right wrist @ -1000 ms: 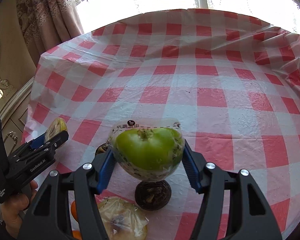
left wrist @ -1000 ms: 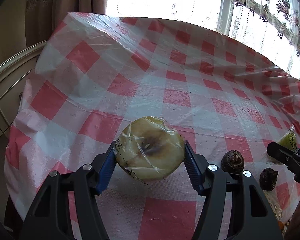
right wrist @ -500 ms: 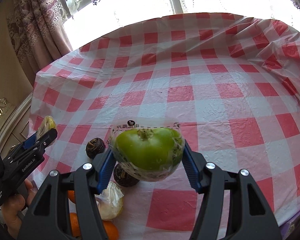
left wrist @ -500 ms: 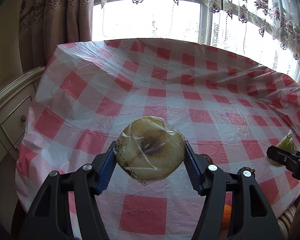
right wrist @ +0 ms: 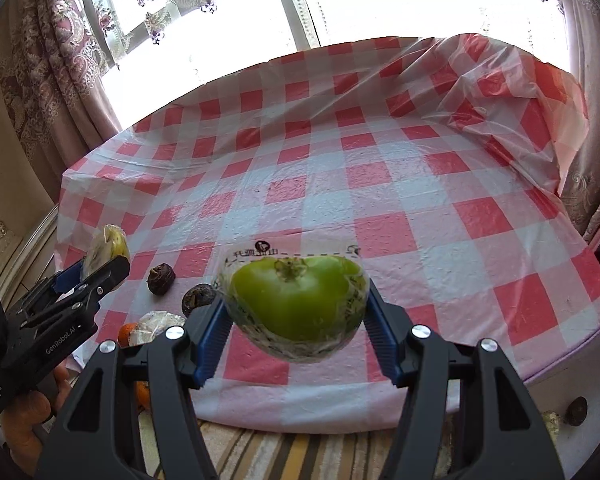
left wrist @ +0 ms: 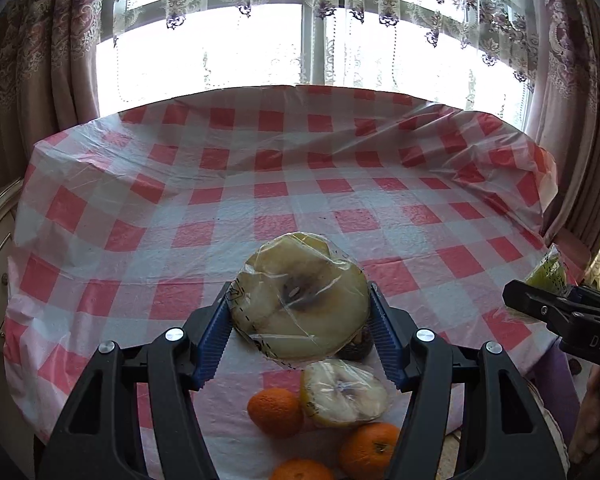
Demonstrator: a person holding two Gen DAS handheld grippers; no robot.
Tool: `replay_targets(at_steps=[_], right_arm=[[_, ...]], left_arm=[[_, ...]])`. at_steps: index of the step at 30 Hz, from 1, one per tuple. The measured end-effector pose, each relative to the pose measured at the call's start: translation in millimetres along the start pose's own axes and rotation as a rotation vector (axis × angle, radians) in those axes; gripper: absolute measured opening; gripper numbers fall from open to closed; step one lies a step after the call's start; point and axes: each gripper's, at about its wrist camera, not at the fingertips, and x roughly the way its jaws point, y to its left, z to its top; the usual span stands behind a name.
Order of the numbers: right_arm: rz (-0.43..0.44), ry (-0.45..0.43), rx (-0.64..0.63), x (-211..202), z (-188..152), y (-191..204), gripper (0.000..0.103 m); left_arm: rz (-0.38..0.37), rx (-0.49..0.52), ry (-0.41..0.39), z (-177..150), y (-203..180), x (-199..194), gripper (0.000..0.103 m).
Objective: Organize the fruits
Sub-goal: 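Carry both wrapped fruits into the white box and open both tools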
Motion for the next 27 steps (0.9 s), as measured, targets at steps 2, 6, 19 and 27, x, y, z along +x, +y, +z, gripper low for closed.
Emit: replay_targets(at_steps=[2, 6, 19, 27], right_arm=[[-0.028, -0.003, 0.012, -12, -3, -16, 0.062], [-0.095, -0.018, 0.046, -35, -11, -55, 0.062], [-0.351, 0.000, 0.215, -76, -45, -193, 0.062], [-0.461, 0.059, 0.298, -66, -67, -245, 0.062]], left_arm=[[-0.047, 0.030, 0.011, -1, -22, 0, 0.062], [-0.138, 0.105, 0.043, -4, -69, 2, 0.062], [-0.449, 0.370, 0.154, -32, -215, 6, 0.061], [-0.600, 0.603, 0.225, -66, -294, 5, 0.062]])
